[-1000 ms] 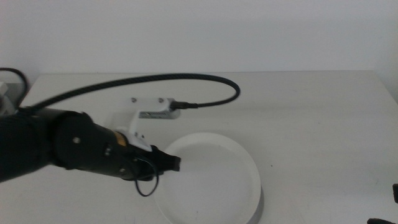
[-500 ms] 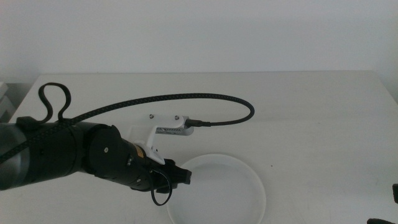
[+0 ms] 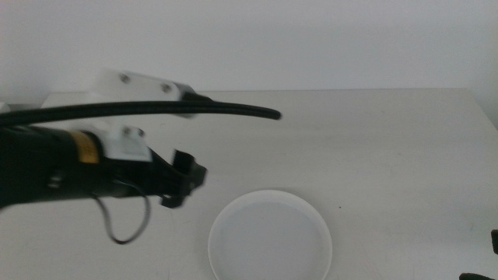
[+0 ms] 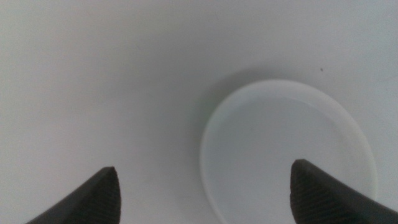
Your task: Stack the three bowls on top of each other.
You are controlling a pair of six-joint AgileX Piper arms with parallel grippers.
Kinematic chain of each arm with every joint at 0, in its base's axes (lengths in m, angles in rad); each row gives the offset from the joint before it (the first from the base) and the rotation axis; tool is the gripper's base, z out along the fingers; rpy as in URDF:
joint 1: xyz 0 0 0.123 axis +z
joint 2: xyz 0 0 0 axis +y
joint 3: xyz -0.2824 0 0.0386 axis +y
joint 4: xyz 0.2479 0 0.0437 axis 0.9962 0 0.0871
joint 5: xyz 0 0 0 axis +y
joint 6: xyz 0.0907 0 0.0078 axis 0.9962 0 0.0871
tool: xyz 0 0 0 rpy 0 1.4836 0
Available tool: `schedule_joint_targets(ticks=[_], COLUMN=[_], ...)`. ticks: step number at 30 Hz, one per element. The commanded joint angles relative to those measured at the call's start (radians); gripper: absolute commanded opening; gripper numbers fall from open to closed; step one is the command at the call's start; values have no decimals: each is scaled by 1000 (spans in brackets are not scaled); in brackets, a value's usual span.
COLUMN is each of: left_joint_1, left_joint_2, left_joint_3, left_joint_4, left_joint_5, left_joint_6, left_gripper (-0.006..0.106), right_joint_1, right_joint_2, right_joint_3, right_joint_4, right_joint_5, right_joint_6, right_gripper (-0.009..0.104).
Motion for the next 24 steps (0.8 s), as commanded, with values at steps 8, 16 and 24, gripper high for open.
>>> schedule_joint_targets(ticks=[8, 16, 24], left_joint_1=[2, 2, 68], left_joint_2=[-137, -135, -102], left_joint_3=[-148, -179, -302], left_joint_4=[453, 659, 670], left_joint_5=[137, 200, 306], left_joint_6=[-277, -390, -388], left_gripper=[105, 105, 105], right_joint_1=[2, 2, 2], right_joint_2=[7, 7, 8], right_joint_3=[-23, -23, -23], right_joint_4=[1, 1, -6], right_joint_5=[-58, -58, -136], right_joint_6=[-7, -7, -7], right_gripper=[50, 50, 50])
